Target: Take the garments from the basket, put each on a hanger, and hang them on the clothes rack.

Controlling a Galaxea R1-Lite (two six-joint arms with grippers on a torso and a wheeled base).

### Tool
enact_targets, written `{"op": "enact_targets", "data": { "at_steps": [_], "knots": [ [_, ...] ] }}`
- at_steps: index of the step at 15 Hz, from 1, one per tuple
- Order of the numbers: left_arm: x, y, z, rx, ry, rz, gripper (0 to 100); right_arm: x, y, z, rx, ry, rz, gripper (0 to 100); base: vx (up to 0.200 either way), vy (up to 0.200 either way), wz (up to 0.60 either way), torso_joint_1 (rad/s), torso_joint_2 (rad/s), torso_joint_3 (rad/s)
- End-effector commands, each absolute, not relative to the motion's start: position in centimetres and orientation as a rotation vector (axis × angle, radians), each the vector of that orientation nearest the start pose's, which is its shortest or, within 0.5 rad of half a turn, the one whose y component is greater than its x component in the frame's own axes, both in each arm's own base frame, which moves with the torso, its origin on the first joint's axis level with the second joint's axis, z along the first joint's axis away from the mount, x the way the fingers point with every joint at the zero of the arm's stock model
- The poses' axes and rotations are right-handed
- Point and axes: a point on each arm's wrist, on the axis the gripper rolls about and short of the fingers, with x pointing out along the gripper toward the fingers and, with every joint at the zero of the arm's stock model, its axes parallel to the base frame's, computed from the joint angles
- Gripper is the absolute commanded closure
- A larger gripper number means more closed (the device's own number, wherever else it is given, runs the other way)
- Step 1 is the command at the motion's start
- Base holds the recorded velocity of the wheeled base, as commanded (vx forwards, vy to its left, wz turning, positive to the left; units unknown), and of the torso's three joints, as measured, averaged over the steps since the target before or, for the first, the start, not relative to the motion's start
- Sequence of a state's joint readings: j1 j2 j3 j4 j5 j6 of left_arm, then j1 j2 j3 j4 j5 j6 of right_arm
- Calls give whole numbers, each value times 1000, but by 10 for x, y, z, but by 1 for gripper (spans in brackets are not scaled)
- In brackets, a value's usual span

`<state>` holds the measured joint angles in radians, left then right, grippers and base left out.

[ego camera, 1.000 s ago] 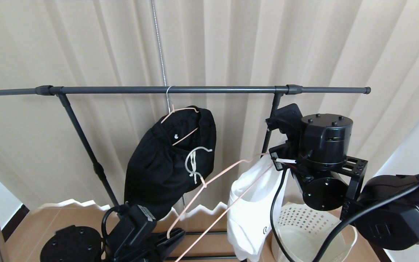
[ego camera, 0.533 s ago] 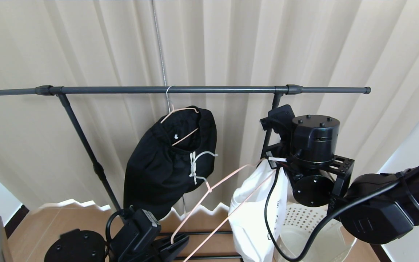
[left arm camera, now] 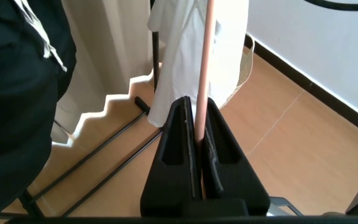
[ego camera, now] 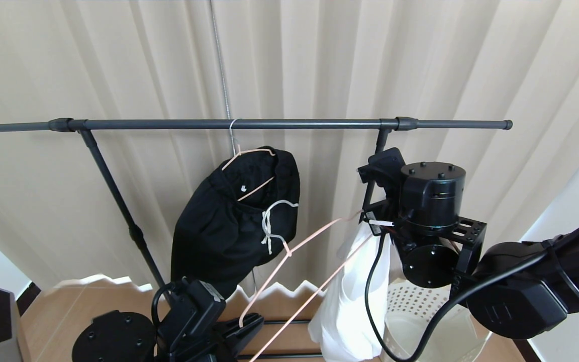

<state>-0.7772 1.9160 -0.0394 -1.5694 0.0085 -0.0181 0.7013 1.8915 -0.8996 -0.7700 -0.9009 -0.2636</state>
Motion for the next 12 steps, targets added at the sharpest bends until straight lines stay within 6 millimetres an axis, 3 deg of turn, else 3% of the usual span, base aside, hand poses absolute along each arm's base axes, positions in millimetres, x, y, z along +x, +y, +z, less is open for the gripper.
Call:
{"op": "enact_targets", "data": {
  "at_steps": [1,7,12],
  "knots": [
    [158,-155,63,100,289,-760,100,274,211,158,-424,181,-173,100,0,0,0,0,0,0],
    [158,-156,62,101,291,-758,100,261,223,152,-442,185,-118,100,0,0,0,0,0,0],
    [158,-155,62,102,290,-748,100,243,232,159,-423,152,-69,100,0,0,0,0,0,0]
  ]
}}
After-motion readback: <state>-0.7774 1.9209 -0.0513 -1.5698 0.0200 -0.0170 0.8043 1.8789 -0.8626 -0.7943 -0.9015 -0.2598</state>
